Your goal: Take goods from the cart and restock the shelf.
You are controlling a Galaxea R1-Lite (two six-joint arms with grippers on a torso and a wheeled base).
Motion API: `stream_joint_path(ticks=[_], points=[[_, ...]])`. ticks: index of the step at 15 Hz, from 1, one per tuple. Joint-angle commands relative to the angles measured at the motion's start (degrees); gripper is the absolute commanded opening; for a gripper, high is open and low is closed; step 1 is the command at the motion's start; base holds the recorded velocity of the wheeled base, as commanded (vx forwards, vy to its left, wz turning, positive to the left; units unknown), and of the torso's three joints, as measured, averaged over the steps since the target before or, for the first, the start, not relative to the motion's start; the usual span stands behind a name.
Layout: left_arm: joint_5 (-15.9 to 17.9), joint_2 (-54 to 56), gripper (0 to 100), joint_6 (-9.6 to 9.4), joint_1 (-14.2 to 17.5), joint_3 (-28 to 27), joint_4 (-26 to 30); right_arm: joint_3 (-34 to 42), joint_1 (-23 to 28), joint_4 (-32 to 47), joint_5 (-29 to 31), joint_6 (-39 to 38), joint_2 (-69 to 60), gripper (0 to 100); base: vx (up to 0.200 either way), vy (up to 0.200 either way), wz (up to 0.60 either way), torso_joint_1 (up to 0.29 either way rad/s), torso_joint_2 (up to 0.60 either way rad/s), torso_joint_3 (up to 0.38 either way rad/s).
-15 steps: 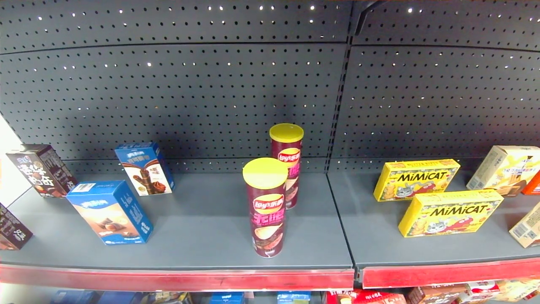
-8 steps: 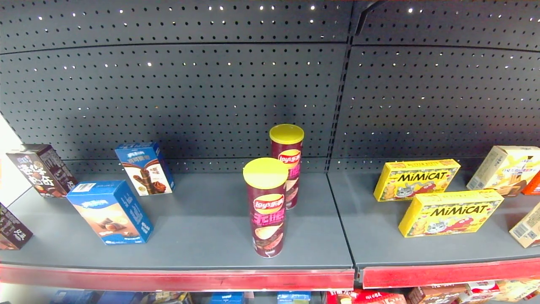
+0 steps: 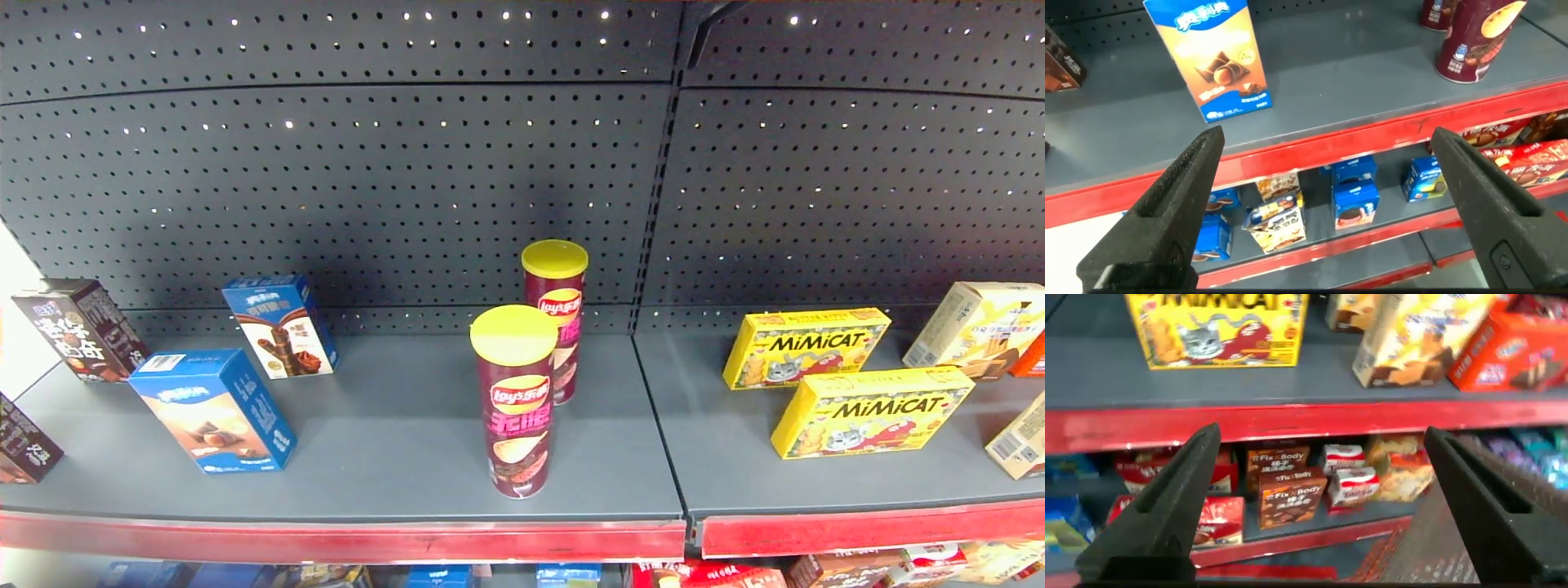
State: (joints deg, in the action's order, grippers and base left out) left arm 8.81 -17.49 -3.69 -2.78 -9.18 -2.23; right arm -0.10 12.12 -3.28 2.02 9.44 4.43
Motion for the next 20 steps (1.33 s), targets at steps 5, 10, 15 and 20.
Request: stream_joint_path(ticks=[5,10,15,20], points=[[0.0,1.1,100,0.0,0.0,0.0,0.0,-0.4,0.0,1.2,-0.2,-1.5,0.3,100,0.0,0.0,0.0,0.0,0.0,0.0],[0.2,2.4,100,1.23,-0.2,0.2,0.0,-0.5,0.0,1.2,0.4,-2.8,0.3,100,0.0,0.0,0.0,0.0,0.0,0.0],[0.4,2.4,100,1.67,-0.3,0.1,0.0,-0.5,0.0,1.2,0.4,-3.5,0.3,100,0.0,0.0,0.0,0.0,0.0,0.0],[0.4,2.6,100,1.76,-0.3,0.5,0.1,-0.3,-0.1,0.7,0.5,-3.9,0.3,100,0.0,0.0,0.0,0.0,0.0,0.0]])
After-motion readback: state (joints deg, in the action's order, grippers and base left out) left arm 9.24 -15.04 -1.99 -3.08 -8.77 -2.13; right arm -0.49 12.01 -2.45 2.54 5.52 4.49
